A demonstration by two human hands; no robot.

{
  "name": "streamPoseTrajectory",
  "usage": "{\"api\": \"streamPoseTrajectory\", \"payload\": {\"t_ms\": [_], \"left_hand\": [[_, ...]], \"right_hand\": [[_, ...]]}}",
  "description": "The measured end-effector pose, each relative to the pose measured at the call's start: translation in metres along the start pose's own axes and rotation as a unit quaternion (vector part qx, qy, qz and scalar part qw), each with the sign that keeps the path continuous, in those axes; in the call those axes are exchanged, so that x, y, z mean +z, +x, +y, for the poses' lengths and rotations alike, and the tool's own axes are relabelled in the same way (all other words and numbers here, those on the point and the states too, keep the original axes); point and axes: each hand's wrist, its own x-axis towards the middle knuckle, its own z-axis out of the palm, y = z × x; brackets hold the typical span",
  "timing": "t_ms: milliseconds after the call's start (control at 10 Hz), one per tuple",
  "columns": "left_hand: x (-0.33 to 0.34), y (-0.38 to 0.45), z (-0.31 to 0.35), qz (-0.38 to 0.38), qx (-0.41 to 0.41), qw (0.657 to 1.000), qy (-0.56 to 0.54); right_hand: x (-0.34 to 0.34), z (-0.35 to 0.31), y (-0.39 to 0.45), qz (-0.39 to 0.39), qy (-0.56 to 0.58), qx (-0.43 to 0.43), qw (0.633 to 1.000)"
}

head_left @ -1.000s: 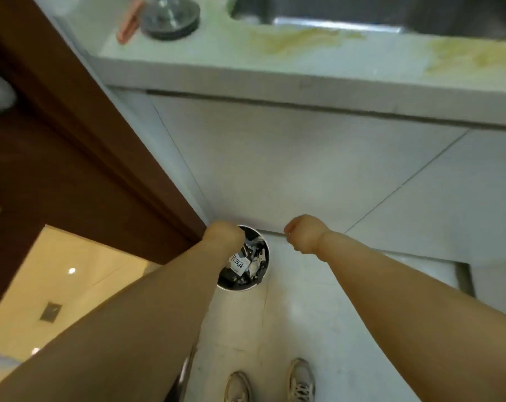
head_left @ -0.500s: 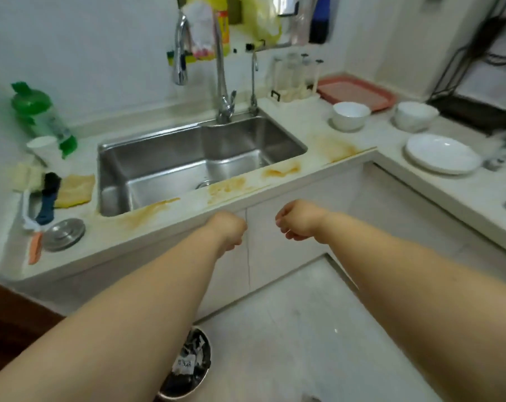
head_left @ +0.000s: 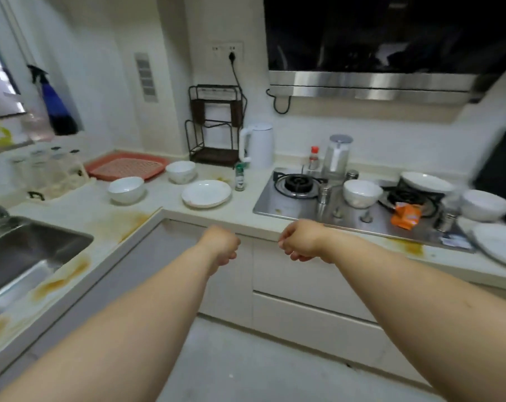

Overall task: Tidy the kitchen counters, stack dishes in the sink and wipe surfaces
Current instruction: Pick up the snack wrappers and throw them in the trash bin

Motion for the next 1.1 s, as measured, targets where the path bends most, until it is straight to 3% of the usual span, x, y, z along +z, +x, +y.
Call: {"api": "streamPoseTrajectory", "payload": {"t_ms": [200,400,600,700,900,1100], "left_hand": [[0.110,0.015,0.075,-0.082,0.052,0.994,0.045],[0.199,0.039,0.138,-0.087,0.085,0.990,0.077],[0.297,0.069,0.186,-0.154,0.096,0.978,0.100],[0.331,0.096,0.205,-0.183,0.103,0.970,0.122],[0.392,0.178,0.230,-0.227,0.105,0.956,0.151],[0.445,0.242,0.249,-0.279,0.088,0.942,0.166]], "right_hand": [[-0.095,0.099,0.004,0.067,0.016,0.068,0.995],[-0.170,0.175,0.024,0.064,0.022,0.083,0.994],[-0.244,0.259,0.038,0.081,-0.037,0.160,0.983],[-0.268,0.288,0.064,0.120,-0.036,0.185,0.975],[-0.288,0.318,0.111,0.123,-0.075,0.213,0.966],[-0.310,0.352,0.172,0.215,0.035,0.232,0.948]]}}
